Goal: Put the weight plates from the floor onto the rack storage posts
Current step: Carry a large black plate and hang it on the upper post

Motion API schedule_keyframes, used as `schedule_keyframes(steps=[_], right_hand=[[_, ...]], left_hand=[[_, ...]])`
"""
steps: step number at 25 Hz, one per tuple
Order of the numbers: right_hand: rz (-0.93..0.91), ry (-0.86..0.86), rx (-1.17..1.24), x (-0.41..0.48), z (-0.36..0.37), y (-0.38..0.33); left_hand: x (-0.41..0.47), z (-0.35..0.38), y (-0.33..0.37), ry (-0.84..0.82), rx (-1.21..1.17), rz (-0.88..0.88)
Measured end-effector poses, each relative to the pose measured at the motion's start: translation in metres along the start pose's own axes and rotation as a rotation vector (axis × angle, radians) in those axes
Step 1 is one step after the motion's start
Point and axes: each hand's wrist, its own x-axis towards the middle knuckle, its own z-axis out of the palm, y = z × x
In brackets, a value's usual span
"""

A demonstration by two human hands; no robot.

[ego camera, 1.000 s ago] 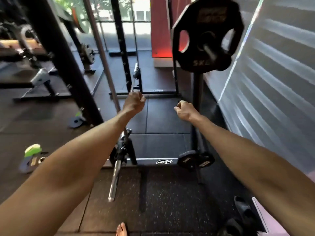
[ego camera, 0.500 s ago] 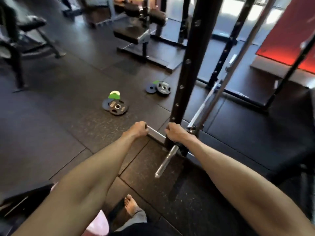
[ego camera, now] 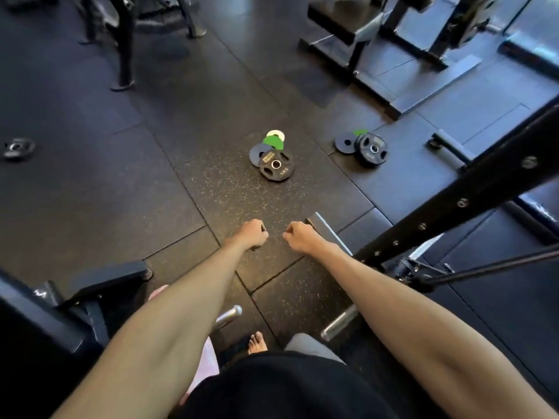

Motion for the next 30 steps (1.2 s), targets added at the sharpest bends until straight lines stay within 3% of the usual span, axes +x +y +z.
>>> schedule_keyframes(steps=[8,18,30], right_hand=[[-0.065,-0.069,-0.033,0.143,-0.045,-0.027],[-0.043,-0.165,-0.022,0.328,-0.177,-0.03],[0.044,-0.306,-0.092,0.541,-0.284,-0.057]], left_hand=[[0.12,-0.048,-0.006,-0.043,-0.125,-0.122],[0.297,-0.138,0.094,-0.02,-0.309,-0.208],[0.506,-0.209,0.12,-0.112,-0.509,-0.376]])
